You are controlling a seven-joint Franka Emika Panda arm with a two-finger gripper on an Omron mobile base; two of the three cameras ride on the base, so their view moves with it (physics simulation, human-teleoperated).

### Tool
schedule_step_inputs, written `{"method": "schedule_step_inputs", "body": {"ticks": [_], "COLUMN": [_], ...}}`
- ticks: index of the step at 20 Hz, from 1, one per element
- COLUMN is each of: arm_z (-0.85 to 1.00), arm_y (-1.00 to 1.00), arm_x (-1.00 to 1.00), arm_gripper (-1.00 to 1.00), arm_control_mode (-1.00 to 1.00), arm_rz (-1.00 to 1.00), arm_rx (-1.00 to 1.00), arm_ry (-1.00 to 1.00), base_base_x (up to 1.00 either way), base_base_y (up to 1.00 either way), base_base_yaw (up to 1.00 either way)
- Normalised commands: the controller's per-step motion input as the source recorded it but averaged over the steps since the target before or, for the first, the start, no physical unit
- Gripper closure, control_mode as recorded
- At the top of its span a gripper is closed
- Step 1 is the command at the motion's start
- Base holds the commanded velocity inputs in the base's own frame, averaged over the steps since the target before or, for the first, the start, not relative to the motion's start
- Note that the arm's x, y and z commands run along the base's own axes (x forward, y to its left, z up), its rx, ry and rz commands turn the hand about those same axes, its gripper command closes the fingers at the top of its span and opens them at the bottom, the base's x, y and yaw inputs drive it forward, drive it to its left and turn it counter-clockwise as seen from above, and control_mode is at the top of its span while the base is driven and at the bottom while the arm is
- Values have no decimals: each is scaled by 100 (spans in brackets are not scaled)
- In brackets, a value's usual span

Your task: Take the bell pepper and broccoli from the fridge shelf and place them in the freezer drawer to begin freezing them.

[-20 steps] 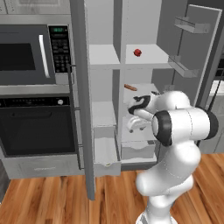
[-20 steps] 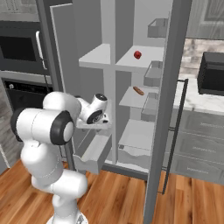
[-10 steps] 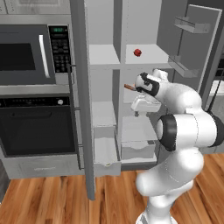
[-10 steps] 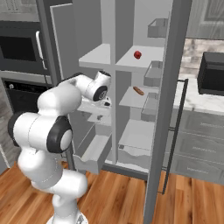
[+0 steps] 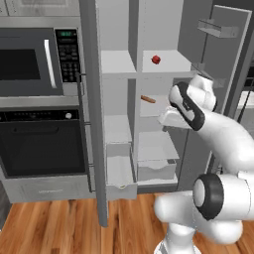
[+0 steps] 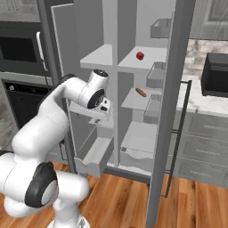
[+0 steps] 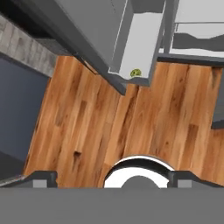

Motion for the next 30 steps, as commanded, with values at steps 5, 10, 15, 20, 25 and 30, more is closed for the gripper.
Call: {"method": "schedule_step_inputs", "body": {"ticks": [5,10,15,20,25,30], "arm_z": [11,-1,-14,-3,-5,0], "arm_y": [1,13,27,7,2,0], "arm_x": [-98,-41,-6,-1,-4,0], "arm_gripper": [-100,-100,-100,-100,-100,-100], "arm_control_mode": [-100,-100,-100,-100,100,100], "arm_rz": [-20,-10,-2,0,-1,0], "arm_rx": [-14,-11,-2,-1,0,0], "arm_ry": [-22,-6,2,4,0,0], "base_base_x": [0,0,0,0,0,40], "base_base_y": [0,0,0,0,-3,-65], "base_base_yaw": [0,0,0,0,-4,-11]}}
